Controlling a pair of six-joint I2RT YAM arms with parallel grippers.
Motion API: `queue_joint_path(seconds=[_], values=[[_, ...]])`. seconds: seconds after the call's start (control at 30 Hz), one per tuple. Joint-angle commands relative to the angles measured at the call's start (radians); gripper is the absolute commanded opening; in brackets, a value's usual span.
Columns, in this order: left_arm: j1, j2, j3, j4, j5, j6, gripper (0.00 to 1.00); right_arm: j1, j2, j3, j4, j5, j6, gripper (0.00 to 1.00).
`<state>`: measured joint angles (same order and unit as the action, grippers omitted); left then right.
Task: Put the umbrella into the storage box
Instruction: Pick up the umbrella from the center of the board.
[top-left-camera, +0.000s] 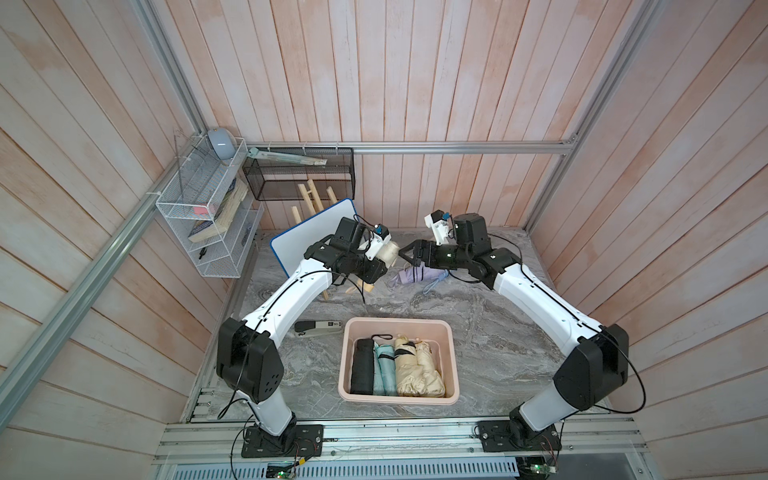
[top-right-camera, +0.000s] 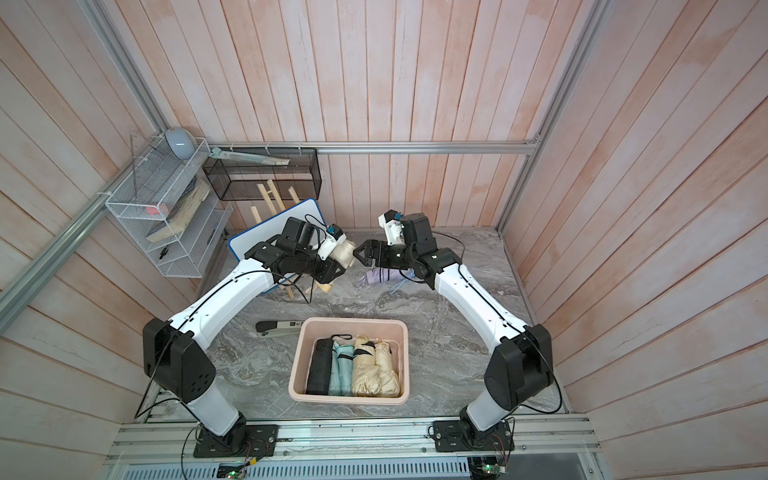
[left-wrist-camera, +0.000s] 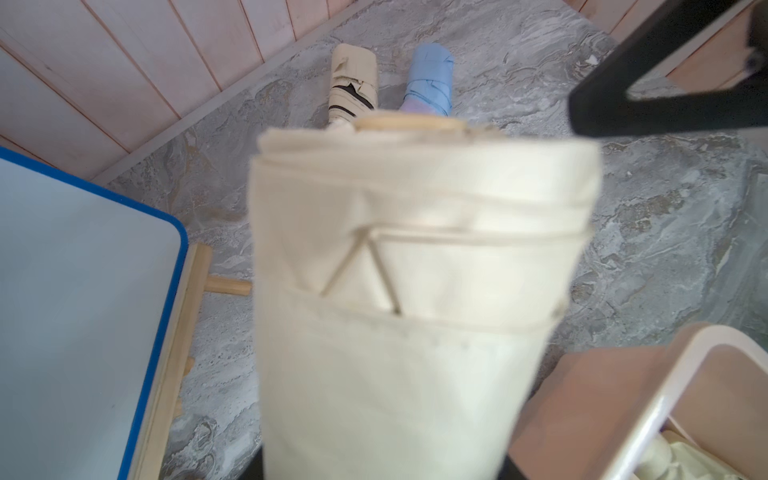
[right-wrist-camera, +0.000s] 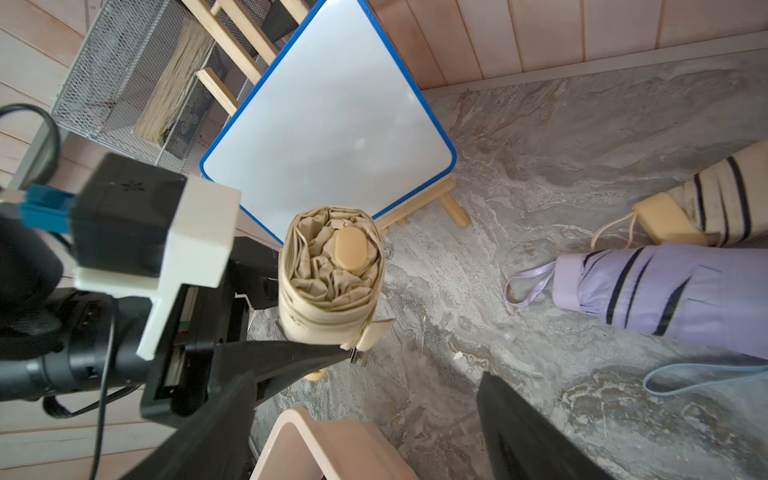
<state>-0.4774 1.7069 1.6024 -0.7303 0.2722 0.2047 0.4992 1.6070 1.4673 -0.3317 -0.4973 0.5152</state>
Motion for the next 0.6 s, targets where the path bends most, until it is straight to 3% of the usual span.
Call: queue_joint_path(seconds=[0.0,0.27,0.57], values=[[-0.019,-0.032,0.004,0.051,0.037,-0.014,0.47,0.022,0.041,0.038,0.024,-0.016,0.007,0.89],[-0.052,-0.045,-0.006,0.051,-0.005,-0.016,0.47,0.033,0.088,0.044,0.101,-0.044,0.085,0.82],[-0.068,-0.053,0.011,0.051,-0.021,-0.025,0.46,0.036,0.085,-0.005,0.174,-0.094,0.158,0.61]])
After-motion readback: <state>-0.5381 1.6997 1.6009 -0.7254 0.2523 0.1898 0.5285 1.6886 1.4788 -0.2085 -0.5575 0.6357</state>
